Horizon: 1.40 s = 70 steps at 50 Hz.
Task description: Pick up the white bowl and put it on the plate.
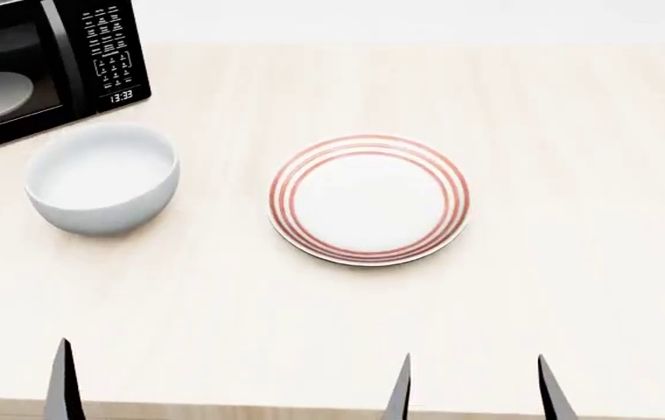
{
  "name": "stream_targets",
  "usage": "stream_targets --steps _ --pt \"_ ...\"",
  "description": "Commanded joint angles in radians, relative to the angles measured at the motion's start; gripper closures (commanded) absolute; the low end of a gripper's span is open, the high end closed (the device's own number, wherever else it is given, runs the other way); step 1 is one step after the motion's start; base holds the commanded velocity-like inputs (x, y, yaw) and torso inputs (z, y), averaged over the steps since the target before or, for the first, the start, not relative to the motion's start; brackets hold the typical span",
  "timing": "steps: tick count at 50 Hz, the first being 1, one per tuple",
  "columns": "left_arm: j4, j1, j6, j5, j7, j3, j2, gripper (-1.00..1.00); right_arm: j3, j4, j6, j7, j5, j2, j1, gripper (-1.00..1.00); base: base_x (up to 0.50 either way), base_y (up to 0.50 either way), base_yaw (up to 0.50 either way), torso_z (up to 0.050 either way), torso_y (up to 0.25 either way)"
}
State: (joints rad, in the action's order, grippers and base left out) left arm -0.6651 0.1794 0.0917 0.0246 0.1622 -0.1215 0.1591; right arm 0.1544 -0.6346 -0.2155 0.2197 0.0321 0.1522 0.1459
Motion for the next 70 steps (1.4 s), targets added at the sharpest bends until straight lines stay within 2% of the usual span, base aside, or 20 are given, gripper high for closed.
stream_targets --steps 1,9,46,56,67,70 --pt "-0.024 0.006 0.001 0.001 0.013 -0.007 0.013 -1.0 0.007 -0.01 -0.004 0.01 -0.01 0.01 -0.001 -1.0 0.0 0.0 0.0 0.0 0.0" --pt "-0.024 0.004 0.0 0.004 0.02 -0.01 0.02 -1.0 0.01 -0.009 -0.001 0.005 -0.033 0.017 0.001 -1.0 0.07 0.0 0.0 0.0 0.0" --pt "-0.017 0.006 -0.014 -0.012 0.056 -0.034 0.048 -1.0 0.042 0.002 0.014 0.047 -0.012 0.043 -0.003 -1.0 0.5 0.0 0.0 0.0 0.0" --pt "-0.021 0.003 -0.01 -0.012 0.064 -0.036 0.055 -1.0 0.047 0.016 0.035 0.051 -0.015 0.052 -0.008 -1.0 0.0 0.0 0.0 0.0 0.002" --pt "-0.134 -0.008 0.104 -0.015 0.081 -0.022 0.066 -1.0 0.054 0.019 0.038 0.059 -0.018 0.057 -0.007 -1.0 0.0 0.0 0.0 0.0 0.0" --pt "-0.197 -0.026 0.192 -0.01 0.082 -0.007 0.075 -1.0 0.057 0.02 0.039 0.062 -0.017 0.058 -0.006 -1.0 0.0 0.0 0.0 0.0 0.0"
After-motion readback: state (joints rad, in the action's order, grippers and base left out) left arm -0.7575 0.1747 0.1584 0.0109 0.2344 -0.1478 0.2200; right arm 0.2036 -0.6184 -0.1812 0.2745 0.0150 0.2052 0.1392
